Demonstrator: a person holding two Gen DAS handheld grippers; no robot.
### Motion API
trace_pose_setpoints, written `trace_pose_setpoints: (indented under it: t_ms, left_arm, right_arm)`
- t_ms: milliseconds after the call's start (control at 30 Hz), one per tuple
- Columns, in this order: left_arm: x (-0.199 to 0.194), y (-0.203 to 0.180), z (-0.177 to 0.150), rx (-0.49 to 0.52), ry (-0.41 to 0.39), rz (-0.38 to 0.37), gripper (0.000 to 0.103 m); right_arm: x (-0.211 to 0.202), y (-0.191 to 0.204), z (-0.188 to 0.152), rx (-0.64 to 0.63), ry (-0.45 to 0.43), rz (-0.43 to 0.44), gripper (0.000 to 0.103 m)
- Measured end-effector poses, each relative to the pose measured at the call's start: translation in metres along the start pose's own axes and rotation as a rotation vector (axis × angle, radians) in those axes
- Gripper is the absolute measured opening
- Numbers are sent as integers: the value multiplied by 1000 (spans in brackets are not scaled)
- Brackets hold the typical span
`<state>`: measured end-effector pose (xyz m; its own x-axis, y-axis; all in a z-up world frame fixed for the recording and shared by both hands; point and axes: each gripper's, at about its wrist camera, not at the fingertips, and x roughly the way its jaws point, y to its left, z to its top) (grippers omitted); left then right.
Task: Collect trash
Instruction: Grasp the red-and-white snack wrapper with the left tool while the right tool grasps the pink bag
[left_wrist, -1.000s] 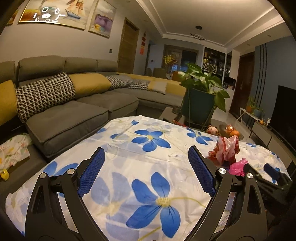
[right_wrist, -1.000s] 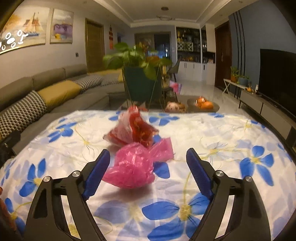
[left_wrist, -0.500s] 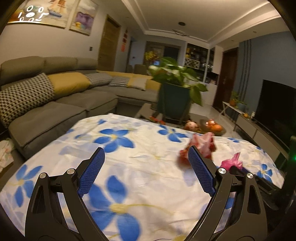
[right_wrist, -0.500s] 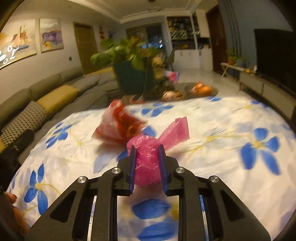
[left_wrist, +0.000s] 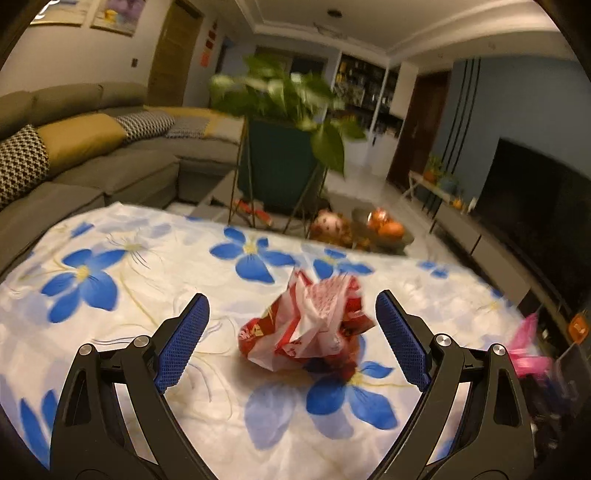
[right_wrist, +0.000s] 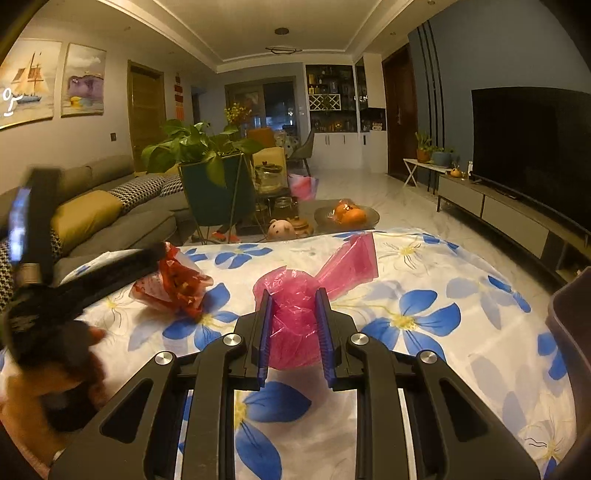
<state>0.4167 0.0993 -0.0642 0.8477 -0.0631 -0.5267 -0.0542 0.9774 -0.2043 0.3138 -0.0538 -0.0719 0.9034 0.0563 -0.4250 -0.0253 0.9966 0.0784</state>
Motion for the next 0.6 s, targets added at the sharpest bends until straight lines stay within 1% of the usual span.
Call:
trace_pose_setpoints:
  t_ms: [33,67,100,133,200,233,267,367,467,600]
  left_arm:
    - [6,0,-2,0,29,-8,81]
    - [12,0,-5,-2,57,-28,66]
    - [18,1,-7,-7,84,-28,55]
    - [19,4,-8,-12,92,-34,51]
    - [18,5,-10,-14,97,-51,34]
    - [16,5,-12,-9,94,-52,31]
    - [13,4,-13,-5,86,-55,23]
    - [0,4,-16,-2,62,-68,15]
    - [-30,-1,-20,19,2,-57,14]
    - [-87,-15,-28,67,-65,-53,14]
  right_arm:
    - [-1,-1,0,-1,-1,3,23]
    - [-1,-1,-1,-1,-2,5,23]
    - [-2,-2,-1,1,-3,8,23]
    - [-2,-2,-2,3,-6,12,23]
    - [-3,-1,-2,2,-8,16,23]
    - [-3,0,-2,2,-9,18,23]
    - [-3,0,-2,4,-9,22,23]
    - [-10,-1,-3,5,-18,34,23]
    - [-21,-5,-4,1,-26,37,23]
    - [-36,-9,-3,-17,-36,23,23]
